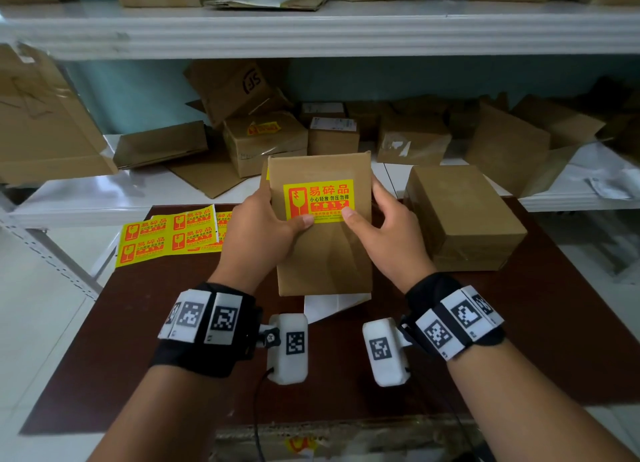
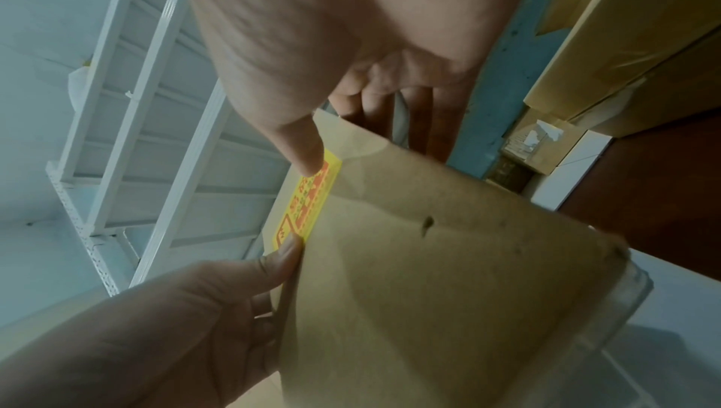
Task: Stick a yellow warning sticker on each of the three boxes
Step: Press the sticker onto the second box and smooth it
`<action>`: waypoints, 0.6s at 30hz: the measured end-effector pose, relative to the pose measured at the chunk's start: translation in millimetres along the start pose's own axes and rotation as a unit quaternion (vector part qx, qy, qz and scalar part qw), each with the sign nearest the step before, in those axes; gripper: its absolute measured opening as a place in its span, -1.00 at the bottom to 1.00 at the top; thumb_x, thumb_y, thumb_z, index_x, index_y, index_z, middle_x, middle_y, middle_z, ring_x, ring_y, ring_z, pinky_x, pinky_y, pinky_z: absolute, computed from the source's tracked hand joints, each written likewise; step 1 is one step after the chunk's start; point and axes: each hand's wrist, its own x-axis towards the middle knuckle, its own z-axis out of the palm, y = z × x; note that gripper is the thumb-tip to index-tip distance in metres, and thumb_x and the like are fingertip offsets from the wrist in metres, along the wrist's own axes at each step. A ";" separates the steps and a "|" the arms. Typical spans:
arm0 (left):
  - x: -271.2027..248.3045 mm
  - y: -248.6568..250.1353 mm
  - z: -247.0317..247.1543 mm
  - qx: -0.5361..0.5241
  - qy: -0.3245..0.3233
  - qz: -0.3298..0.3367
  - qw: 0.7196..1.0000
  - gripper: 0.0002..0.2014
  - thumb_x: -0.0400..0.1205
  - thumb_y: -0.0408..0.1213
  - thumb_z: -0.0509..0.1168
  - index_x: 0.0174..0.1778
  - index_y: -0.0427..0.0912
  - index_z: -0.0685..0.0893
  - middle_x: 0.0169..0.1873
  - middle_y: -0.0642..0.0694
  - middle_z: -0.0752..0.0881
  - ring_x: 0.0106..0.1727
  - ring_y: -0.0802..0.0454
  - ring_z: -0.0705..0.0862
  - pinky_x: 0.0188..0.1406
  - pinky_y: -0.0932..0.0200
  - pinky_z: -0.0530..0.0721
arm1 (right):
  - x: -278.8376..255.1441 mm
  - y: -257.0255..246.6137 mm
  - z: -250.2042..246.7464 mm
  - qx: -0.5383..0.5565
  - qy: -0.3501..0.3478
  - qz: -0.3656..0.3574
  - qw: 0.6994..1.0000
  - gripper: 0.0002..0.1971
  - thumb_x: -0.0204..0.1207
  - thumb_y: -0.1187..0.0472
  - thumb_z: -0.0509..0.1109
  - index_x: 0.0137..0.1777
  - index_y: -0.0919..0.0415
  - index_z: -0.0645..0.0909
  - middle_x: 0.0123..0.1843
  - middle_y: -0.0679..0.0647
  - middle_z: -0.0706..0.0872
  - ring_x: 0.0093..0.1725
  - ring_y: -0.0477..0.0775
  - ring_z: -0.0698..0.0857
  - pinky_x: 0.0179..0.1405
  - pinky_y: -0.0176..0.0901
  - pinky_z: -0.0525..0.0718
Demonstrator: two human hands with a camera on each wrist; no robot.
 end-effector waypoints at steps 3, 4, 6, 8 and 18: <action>1.2 -0.8 0.2 -0.012 -0.009 -0.001 1.000 -0.59 0.53 -0.07 0.54 0.26 -0.11 0.69 0.06 -0.01 0.82 0.08 0.01 0.78 0.12 -0.15 0.76 | -0.2 -0.1 0.8 -0.004 -0.003 0.006 1.000 -0.31 0.61 -0.10 0.43 0.71 -0.18 0.27 0.28 -0.30 0.73 0.26 -0.33 0.67 0.35 -0.05 0.72; 1.4 -0.7 0.4 -0.014 -0.016 -0.003 1.000 -0.61 0.55 -0.10 0.52 0.26 -0.12 0.68 0.07 -0.03 0.82 0.09 -0.01 0.78 0.13 -0.16 0.76 | -0.5 0.1 1.3 -0.005 -0.004 0.007 1.000 -0.29 0.59 -0.12 0.44 0.71 -0.18 0.26 0.28 -0.29 0.73 0.26 -0.30 0.68 0.35 -0.02 0.72; 1.4 -0.9 0.4 -0.021 -0.033 -0.003 0.999 -0.65 0.59 -0.16 0.49 0.29 -0.12 0.68 0.10 -0.05 0.83 0.13 -0.04 0.78 0.17 -0.18 0.75 | -1.2 0.6 3.5 -0.004 0.002 0.009 1.000 -0.18 0.48 -0.25 0.44 0.72 -0.17 0.21 0.32 -0.26 0.71 0.30 -0.23 0.68 0.36 0.04 0.71; 0.9 -0.4 0.7 -0.049 -0.063 -0.008 0.997 -0.69 0.63 -0.27 0.44 0.30 -0.10 0.69 0.15 -0.06 0.82 0.19 -0.05 0.77 0.23 -0.21 0.74 | -2.0 1.2 6.4 -0.002 0.021 0.023 1.000 0.03 0.31 -0.39 0.44 0.75 -0.16 0.08 0.43 -0.18 0.63 0.41 -0.14 0.61 0.43 0.11 0.66; -1.8 2.4 -0.3 -0.092 -0.105 -0.020 0.990 -0.64 0.68 -0.44 0.32 0.37 -0.07 0.67 0.21 -0.05 0.79 0.28 -0.02 0.72 0.32 -0.22 0.69 | -2.3 0.1 3.4 -0.030 0.077 0.040 0.996 -0.19 0.36 -0.11 0.67 0.56 -0.03 0.39 0.11 -0.31 0.68 0.08 -0.34 0.66 0.19 -0.23 0.69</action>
